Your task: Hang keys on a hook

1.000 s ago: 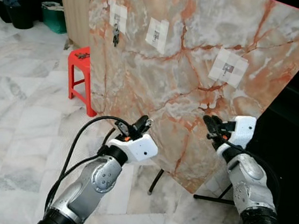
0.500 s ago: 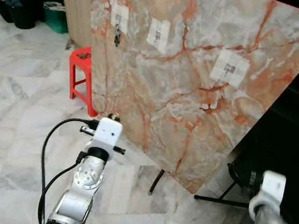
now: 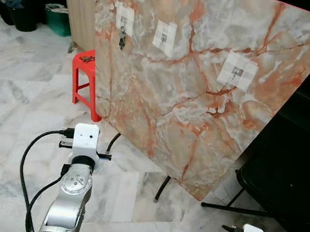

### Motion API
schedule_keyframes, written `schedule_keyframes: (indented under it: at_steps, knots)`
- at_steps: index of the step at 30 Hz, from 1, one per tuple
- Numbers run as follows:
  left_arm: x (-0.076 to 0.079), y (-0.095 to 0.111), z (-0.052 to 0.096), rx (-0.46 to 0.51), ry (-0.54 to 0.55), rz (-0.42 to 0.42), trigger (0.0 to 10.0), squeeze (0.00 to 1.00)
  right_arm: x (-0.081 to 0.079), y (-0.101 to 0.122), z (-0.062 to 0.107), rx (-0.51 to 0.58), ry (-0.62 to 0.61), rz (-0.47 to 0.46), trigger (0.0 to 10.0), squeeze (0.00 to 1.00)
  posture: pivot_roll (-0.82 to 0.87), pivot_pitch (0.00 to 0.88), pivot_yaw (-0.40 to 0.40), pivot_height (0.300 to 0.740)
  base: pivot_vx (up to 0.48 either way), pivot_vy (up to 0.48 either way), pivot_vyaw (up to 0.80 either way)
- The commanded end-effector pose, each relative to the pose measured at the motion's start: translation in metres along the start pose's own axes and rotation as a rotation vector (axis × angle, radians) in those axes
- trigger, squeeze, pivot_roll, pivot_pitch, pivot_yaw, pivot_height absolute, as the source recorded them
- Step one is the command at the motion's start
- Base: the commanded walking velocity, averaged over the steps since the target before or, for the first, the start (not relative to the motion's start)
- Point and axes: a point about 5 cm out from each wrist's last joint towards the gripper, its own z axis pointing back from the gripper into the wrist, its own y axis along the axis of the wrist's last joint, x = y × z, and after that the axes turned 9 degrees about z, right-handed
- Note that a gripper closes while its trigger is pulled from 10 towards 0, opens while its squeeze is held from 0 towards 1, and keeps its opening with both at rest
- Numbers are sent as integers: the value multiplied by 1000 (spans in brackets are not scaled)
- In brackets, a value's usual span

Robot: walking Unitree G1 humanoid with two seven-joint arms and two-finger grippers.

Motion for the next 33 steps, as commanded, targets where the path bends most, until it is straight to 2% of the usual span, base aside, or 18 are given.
schedule_keyframes:
  at_steps: [1, 8, 14, 33]
  knots:
    - [1, 4, 1, 0, -1, 30, 10000, 0, 6, -4, 1, -21, -8, -18, 10000, 0, 99, 0, -123, 740, 0, 0, 0]
    - [3, 7, 1, 3, -19, 28, 10000, 0, 4, -4, 1, -24, 20, 4, 10000, 0, 100, 0, -116, 740, 0, 0, 0]
    - [1, 8, 2, 2, -21, 24, 10000, 0, -2, -8, 1, -25, 36, 17, 10000, 0, 97, 0, -110, 740, 248, 0, 0]
    - [1, 12, 2, 5, -40, 29, 10000, 0, -5, -12, 1, -29, 52, 24, 10000, 0, 105, 0, -103, 740, 282, 0, 0]
